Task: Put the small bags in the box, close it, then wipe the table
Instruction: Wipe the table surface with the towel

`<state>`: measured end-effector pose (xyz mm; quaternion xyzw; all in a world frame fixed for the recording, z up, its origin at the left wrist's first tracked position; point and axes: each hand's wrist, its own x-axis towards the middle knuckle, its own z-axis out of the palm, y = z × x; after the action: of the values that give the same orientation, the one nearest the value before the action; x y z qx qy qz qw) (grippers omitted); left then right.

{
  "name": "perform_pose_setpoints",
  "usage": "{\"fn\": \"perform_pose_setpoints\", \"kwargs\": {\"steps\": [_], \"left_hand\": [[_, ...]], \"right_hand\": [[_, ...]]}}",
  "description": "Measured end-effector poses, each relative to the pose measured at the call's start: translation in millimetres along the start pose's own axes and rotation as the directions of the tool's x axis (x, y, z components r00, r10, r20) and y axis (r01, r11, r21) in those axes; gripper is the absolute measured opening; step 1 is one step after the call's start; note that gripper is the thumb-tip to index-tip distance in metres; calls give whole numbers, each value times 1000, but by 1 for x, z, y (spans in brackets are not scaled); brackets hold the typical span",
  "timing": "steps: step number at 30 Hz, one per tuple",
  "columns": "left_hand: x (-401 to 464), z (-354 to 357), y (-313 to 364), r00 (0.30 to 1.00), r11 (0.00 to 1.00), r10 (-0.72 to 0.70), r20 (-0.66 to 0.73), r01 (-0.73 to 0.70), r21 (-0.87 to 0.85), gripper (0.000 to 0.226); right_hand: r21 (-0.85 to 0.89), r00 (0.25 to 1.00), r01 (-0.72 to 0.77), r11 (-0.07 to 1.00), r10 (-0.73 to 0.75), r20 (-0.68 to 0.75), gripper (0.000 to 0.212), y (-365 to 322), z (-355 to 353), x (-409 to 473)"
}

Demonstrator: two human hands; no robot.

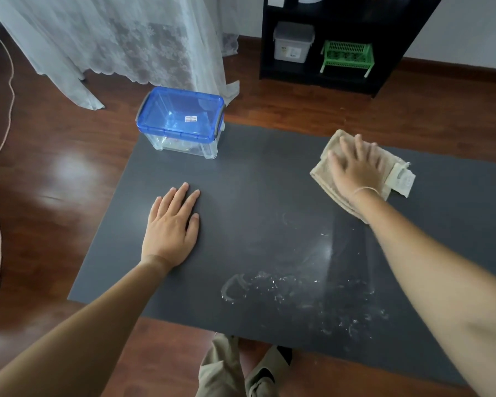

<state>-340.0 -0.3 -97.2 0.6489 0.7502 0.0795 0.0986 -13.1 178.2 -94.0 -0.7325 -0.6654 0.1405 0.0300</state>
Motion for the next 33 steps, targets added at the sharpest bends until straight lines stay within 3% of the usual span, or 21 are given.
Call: {"fn": "perform_pose_setpoints", "kwargs": {"steps": [2, 5, 8, 10, 11, 13, 14, 16, 17, 19, 20, 21, 22, 24, 25, 26, 28, 29, 30, 31, 33], "left_hand": [[0, 0, 0, 1000, 1000, -2, -4, 2, 2, 57], [1, 1, -1, 1000, 1000, 1, -17, -1, -25, 56], [0, 1, -2, 1000, 999, 7, -18, -7, -39, 55], [0, 1, -2, 1000, 999, 15, -20, -16, -42, 53], [0, 1, -2, 1000, 999, 17, -17, -18, -46, 53], [0, 2, -2, 1000, 999, 20, -15, -21, -48, 53], [0, 3, -3, 1000, 999, 24, -15, -24, -47, 53], [0, 2, -3, 999, 999, 27, -17, -28, -44, 53], [0, 1, -3, 999, 998, 30, -15, -31, -47, 53], [0, -1, -1, 999, 994, 39, -10, -40, -101, 53], [-1, -3, -1, 999, 986, 47, -10, -48, -161, 51], [-4, -6, -3, 998, 970, 56, -13, -57, -235, 48], [-6, -10, -9, 998, 952, 56, -20, -59, -301, 45], [-16, -22, -32, 999, 948, 36, -19, -40, -316, 44], [-24, -27, -48, 1000, 965, 28, -12, -31, -261, 45], [-32, -31, -64, 999, 981, 33, -1, -33, -189, 47], [-49, -33, -85, 997, 997, 69, 36, -67, -45, 55], [-56, -31, -89, 995, 997, 79, 57, -80, 9, 58], [-59, -29, -90, 994, 996, 79, 70, -82, 43, 61], [-60, -26, -90, 995, 995, 75, 72, -80, 60, 63], [-59, -23, -90, 995, 995, 73, 70, -78, 65, 63]], "right_hand": [[0, 1000, -12, 1000, 12, -2, 62, -39, 7, 2], [-40, 933, 360, 932, -358, 43, 55, -104, 31, -34], [-57, 659, 747, 662, -728, 189, 57, -108, 49, -112], [-61, 545, 835, 546, -808, 224, 57, -66, 38, -135], [-106, 575, 818, 565, -795, 196, 57, -40, 30, -129], [-176, 809, 586, 791, -582, 78, 55, 4, 15, -95], [-164, 939, 342, 925, -344, 18, 55, 17, 6, -76], [-44, 997, -72, 996, 71, -21, 59, 8, -3, -58], [-13, 995, -102, 995, 102, -20, 61, -13, 2, -63], [-68, 982, 188, 980, -187, 14, 63, -61, 28, -102], [-122, 904, 427, 896, -422, 63, 63, -82, 46, -135], [-153, 758, 652, 742, -638, 134, 64, -96, 59, -172], [-173, 621, 784, 597, -760, 192, 64, -98, 66, -204], [-138, 518, 855, 500, -822, 234, 61, -73, 51, -216], [-191, 575, 816, 546, -799, 175, 59, -52, 44, -202], [-218, 706, 703, 677, -700, 104, 58, -28, 37, -183], [-143, 979, 187, 972, -197, -56, 62, 11, 16, -146], [-37, 993, -87, 995, 84, -85, 65, 13, 8, -137], [31, 967, -238, 971, 240, -85, 66, -1, 8, -137], [41, 964, -248, 968, 251, -85, 66, -26, 15, -145], [-36, 995, 46, 998, -49, -87, 64, -88, 46, -176]]}}
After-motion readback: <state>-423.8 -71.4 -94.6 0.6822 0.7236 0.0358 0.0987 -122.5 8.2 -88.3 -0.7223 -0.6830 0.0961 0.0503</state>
